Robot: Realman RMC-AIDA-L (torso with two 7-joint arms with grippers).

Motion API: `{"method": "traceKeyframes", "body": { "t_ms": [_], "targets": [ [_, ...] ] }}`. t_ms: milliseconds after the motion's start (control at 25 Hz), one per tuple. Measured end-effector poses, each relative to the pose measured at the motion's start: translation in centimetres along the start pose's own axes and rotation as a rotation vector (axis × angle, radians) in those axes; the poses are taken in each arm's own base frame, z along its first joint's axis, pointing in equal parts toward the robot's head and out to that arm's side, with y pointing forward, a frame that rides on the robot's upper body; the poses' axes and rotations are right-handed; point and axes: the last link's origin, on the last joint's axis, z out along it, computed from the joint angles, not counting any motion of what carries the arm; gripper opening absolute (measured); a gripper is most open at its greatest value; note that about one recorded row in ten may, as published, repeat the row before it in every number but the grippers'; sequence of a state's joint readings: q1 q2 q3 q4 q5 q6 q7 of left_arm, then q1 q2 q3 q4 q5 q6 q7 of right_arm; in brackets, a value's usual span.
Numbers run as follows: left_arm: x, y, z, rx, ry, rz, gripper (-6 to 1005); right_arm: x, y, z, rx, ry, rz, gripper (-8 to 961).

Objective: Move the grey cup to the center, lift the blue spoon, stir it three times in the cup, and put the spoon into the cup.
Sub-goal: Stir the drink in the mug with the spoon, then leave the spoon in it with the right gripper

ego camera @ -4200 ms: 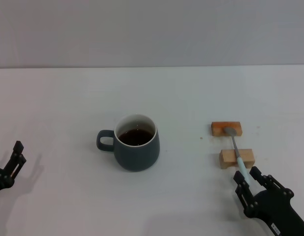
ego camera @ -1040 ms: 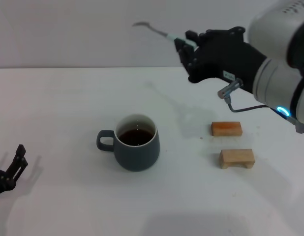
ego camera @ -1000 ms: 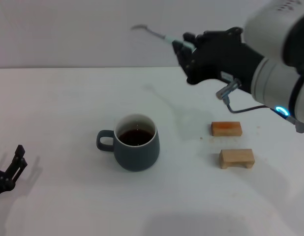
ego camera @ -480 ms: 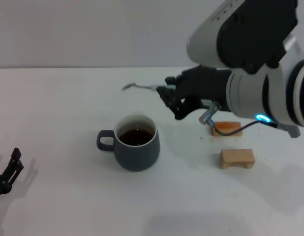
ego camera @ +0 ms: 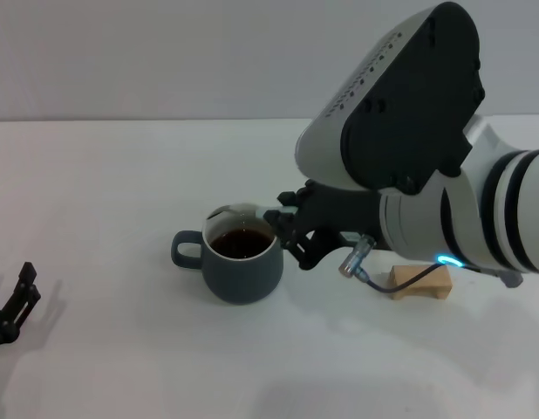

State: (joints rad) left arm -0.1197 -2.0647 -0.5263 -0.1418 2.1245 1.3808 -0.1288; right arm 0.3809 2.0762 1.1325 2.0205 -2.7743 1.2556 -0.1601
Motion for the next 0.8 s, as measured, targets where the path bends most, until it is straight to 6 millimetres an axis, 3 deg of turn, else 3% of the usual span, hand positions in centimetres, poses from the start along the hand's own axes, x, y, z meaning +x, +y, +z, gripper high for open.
{"method": "traceKeyframes", "body": {
  "t_ms": [440,800],
  "targets": [
    [0.0,0.0,0.1,-0.002,0.000,0.001,862,0.6,0.2,0.3,-0.011,0.024,0.014,160],
    [0.0,0.0,0.1,-0.002,0.000,0.001,862,1.3,0.0,2.1,-0.013,0.035,0.025,160]
  ]
}}
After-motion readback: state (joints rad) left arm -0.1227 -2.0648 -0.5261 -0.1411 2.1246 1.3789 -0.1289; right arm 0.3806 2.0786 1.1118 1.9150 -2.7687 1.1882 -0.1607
